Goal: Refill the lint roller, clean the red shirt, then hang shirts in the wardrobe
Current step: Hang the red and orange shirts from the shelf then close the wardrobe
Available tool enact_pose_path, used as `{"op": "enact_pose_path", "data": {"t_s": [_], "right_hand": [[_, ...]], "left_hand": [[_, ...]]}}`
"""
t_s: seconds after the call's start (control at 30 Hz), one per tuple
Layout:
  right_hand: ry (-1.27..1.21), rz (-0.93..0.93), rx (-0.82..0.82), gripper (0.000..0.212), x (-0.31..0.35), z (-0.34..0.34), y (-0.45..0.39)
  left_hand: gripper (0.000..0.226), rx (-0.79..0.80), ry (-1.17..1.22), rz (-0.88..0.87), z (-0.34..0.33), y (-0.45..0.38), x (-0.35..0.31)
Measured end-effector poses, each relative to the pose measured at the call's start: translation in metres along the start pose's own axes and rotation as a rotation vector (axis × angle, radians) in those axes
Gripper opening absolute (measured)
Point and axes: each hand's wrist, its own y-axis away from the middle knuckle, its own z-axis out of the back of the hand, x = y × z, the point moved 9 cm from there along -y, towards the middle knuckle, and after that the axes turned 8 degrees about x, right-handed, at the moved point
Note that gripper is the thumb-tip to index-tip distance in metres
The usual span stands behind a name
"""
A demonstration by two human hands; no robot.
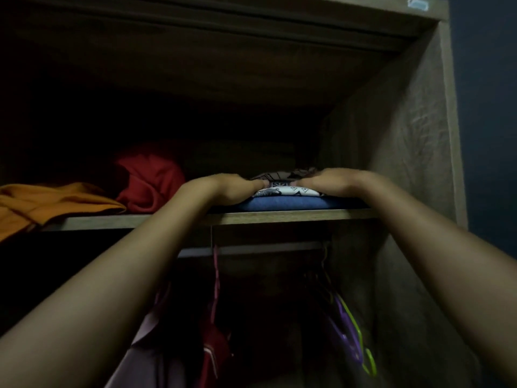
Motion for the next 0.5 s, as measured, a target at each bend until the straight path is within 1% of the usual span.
{"op": "enact_pose_path", "data": {"t_s": [0.07,0.13,0.2,0.23,0.3,0.37,0.4,0.43,0.5], "right_hand": [[0.028,0.02,-0.029,0.069,0.002,-0.001,0.001],[0.13,-0.016,-0.099,0.064,0.007,0.005,0.004],[0.25,-0.073,-0.232,0.06,0.02,0.014,0.01],[0.272,-0.053,-0.306,0.056,0.035,0.016,0.015],[0.178,0.096,-0.406,0.052,0.076,0.014,0.025],[0.002,0.276,-0.41,0.054,0.112,0.007,0.034],[-0.053,0.35,-0.388,0.057,0.128,0.003,0.036],[-0.083,0.421,-0.366,0.063,0.144,-0.001,0.037],[-0.107,0.531,-0.316,0.079,0.179,-0.012,0.03]], "left_hand": [[0.062,-0.053,-0.027,-0.045,0.004,0.01,-0.006],[0.055,-0.127,-0.077,-0.118,0.014,0.03,-0.01],[0.05,-0.218,-0.094,-0.185,0.029,0.052,-0.003],[0.049,-0.282,-0.077,-0.2,0.042,0.063,0.005],[0.047,-0.433,-0.027,-0.19,0.072,0.084,0.035],[0.048,-0.563,-0.023,-0.143,0.094,0.1,0.064],[0.05,-0.591,-0.041,-0.121,0.099,0.105,0.074],[0.053,-0.578,-0.056,-0.093,0.1,0.107,0.085],[0.057,-0.461,-0.076,0.007,0.092,0.112,0.109]]}}
